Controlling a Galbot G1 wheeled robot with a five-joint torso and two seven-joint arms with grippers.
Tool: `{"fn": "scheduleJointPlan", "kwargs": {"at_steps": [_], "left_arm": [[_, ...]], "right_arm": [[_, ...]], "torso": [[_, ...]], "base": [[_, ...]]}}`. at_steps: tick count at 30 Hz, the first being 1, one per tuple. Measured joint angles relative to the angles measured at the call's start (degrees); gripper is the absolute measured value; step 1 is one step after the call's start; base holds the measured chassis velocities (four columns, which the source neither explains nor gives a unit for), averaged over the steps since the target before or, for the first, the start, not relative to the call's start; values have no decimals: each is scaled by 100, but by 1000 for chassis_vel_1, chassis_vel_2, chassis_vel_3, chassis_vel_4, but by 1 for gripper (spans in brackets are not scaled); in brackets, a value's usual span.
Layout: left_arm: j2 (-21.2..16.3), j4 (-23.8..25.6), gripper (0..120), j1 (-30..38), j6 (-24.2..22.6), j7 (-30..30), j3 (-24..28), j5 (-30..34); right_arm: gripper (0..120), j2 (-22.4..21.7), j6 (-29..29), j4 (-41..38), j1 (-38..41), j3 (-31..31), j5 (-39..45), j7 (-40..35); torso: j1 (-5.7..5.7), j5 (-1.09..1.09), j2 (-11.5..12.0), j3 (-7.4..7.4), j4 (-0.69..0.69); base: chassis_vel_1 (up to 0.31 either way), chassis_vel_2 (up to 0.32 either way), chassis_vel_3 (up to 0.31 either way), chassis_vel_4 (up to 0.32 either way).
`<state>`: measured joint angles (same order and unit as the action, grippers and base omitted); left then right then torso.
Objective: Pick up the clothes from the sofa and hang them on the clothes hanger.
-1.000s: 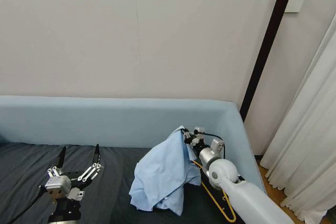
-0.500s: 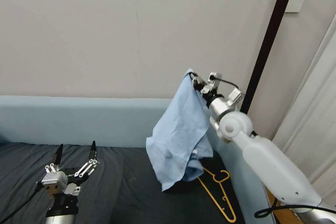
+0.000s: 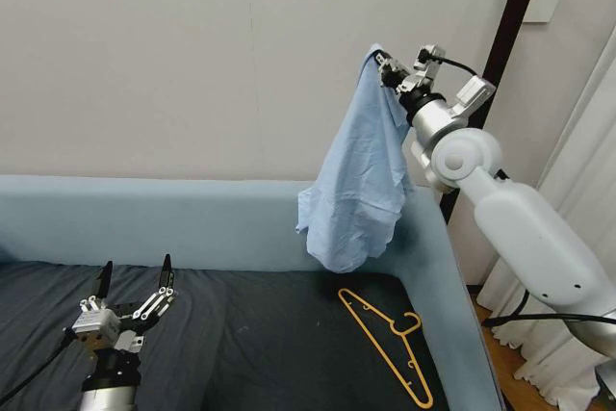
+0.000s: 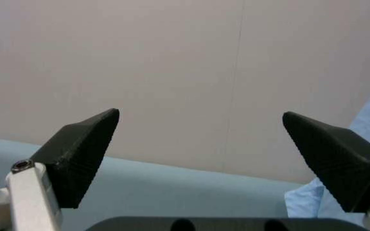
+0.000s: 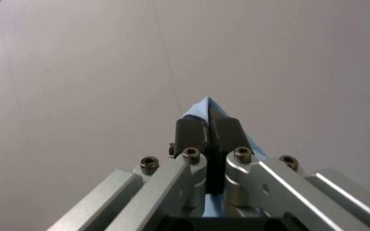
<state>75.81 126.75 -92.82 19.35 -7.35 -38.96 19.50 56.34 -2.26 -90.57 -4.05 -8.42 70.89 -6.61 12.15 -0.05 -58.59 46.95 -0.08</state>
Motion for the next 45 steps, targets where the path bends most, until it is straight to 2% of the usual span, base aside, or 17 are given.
{"fn": "scheduleJointPlan", "kwargs": {"at_steps": [8, 10, 11, 12, 15, 16, 19, 27, 34, 38, 40, 41, 42, 45], "left_arm": [[-56, -139, 100, 58, -113, -94, -155, 38], [-91, -204, 100, 81, -330, -307, -297, 116], [-91, -204, 100, 81, -330, -307, -297, 116], [-147, -247, 100, 116, -499, -414, -420, 315], [-314, -428, 100, 235, -745, -480, -627, 726], [-314, -428, 100, 235, -745, -480, -627, 726], [-431, -680, 100, 371, -939, -610, -671, 737], [-391, -1019, 100, 547, -1358, -1084, -536, 500], [-381, -1072, 100, 569, -1404, -1120, -457, 499], [-376, -1017, 100, 548, -1399, -1092, -445, 498], [-374, -977, 100, 516, -1395, -1082, -446, 496], [-375, -957, 100, 497, -1393, -1080, -457, 494], [-375, -957, 100, 497, -1393, -1080, -457, 494], [-384, -909, 100, 448, -1389, -1077, -506, 494]], "right_arm": [[0, 134, 356, -158, -1323, -466, -646, 480], [0, 200, 489, -96, -1898, -602, -919, 667], [0, 200, 489, -96, -1898, -602, -919, 667], [0, 249, 542, -79, -2412, -725, -1172, 797], [0, 240, 566, -150, -3196, -908, -1760, 998], [0, 240, 566, -150, -3196, -908, -1760, 998], [0, 130, 564, -306, -3855, -1165, -2255, 1057], [0, 165, 647, -429, -4541, -1559, -2732, 1306], [0, 329, 723, -440, -4736, -1826, -2874, 1535], [0, 506, 672, -360, -4734, -1898, -3105, 1110], [4, 585, 415, -351, -4723, -1909, -3155, 706], [8, 595, 61, -447, -4723, -1928, -3137, 356], [8, 595, 61, -447, -4723, -1928, -3137, 356], [22, 626, -1235, -966, -4696, -2053, -2623, -1228]], "torso": [[0, 1, 0, 0, 3], [0, 0, 0, 0, 2], [0, 0, 0, 0, 2], [0, 2, 0, 1, 2], [-1, 0, -2, 0, 1], [-1, 0, -2, 0, 1], [-1, -1, -1, 0, 0], [-1, 0, -1, 0, 1], [-1, 0, -1, 0, 1], [-1, 2, -1, 0, 2], [-1, 1, -1, 0, 2], [-1, 1, -1, 1, 2], [-1, 1, -1, 1, 2], [-1, 1, -1, 0, 1]], "base": [[0, 0, 0, 0], [0, 0, 0, 0], [0, 0, 0, 0], [0, 0, 0, 0], [0, 0, 0, 0], [0, 0, 0, 0], [0, 0, 0, 0], [0, 0, 0, 0], [0, 0, 0, 0], [0, 0, 0, 0], [0, 0, 0, 0], [0, 0, 0, 0], [0, 0, 0, 0], [0, 0, 0, 0]]}}
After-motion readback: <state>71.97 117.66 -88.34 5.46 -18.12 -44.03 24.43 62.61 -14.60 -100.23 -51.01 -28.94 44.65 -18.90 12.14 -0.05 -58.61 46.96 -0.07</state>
